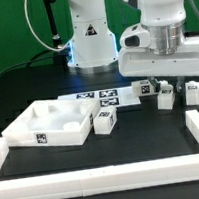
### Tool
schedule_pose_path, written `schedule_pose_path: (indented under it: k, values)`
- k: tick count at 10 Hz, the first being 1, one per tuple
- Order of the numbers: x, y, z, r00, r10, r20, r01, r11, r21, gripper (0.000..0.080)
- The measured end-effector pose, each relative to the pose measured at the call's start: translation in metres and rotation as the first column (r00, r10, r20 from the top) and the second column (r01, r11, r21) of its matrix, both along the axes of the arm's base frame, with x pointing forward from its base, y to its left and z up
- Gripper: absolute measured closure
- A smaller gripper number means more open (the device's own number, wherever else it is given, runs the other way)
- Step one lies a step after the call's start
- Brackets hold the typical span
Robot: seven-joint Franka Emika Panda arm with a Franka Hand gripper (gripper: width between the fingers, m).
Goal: Assemble one leg
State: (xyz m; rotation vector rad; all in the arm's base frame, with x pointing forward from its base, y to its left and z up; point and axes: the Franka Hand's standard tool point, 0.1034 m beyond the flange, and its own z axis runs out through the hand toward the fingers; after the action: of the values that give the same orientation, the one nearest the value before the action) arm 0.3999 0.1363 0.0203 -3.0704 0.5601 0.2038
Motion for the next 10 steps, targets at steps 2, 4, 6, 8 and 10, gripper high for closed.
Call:
schedule_pose_path:
  k: [2, 4, 6, 8, 10]
  values:
    - [0.006, -0.003, 0.0, 0.999, 0.008, 0.034, -0.008, 1.0, 0.006, 0.0518]
    - [0.007, -0.003, 0.0, 0.999, 0.007, 0.038, -0.007, 1.0, 0.006, 0.0518]
    - [0.008, -0.005, 0.001, 0.999, 0.015, 0.037, -0.016, 1.0, 0.007, 0.0302]
    - [0.018, -0.035, 0.034, 0.999, 0.041, 0.011, -0.041, 0.999, 0.028, 0.0183]
    - [0.036, -0.069, 0.046, 0.996, 0.082, 0.031, -0.083, 0.996, 0.038, 0.0159]
